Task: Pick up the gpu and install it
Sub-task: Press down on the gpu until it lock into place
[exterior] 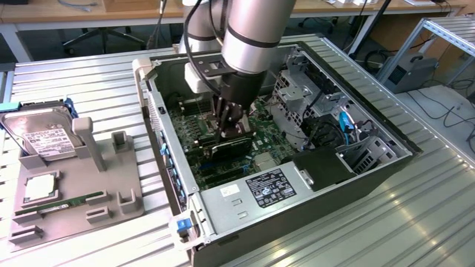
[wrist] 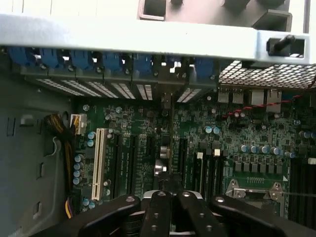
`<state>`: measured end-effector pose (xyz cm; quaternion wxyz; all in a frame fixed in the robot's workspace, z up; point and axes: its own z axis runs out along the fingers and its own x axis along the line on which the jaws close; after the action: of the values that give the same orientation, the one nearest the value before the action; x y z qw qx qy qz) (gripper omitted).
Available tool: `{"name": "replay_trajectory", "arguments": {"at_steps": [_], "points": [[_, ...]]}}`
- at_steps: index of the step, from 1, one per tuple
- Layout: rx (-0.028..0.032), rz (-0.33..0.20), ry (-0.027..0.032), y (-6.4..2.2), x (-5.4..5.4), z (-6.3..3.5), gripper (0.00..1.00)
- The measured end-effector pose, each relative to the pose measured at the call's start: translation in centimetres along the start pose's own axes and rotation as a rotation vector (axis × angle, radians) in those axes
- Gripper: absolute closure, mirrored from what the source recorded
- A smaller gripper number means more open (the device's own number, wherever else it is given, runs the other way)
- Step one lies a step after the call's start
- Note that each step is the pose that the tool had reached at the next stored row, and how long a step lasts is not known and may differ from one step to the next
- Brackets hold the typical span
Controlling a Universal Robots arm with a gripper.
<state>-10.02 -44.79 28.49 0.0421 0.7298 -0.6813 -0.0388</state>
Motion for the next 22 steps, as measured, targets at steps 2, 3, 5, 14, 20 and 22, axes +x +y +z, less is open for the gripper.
{"name": "replay_trajectory", "arguments": {"at_steps": [2, 3, 5, 14, 20, 22], "points": [[-0.007, 0.0, -0.0009, -0.67, 0.1, -0.08, 0.89], [-0.0112, 0.0, -0.0014, -1.11, 0.1, -0.13, 0.89], [-0.0182, 0.0, -0.0019, -1.85, 0.2, -0.21, 0.89], [-0.0445, 0.0, -0.0041, -4.67, 0.4, -0.54, 0.89], [-0.0503, -0.001, -0.0045, -5.38, 0.4, -0.62, 0.89], [-0.0503, -0.001, -0.0045, -5.38, 0.4, -0.62, 0.89]]}}
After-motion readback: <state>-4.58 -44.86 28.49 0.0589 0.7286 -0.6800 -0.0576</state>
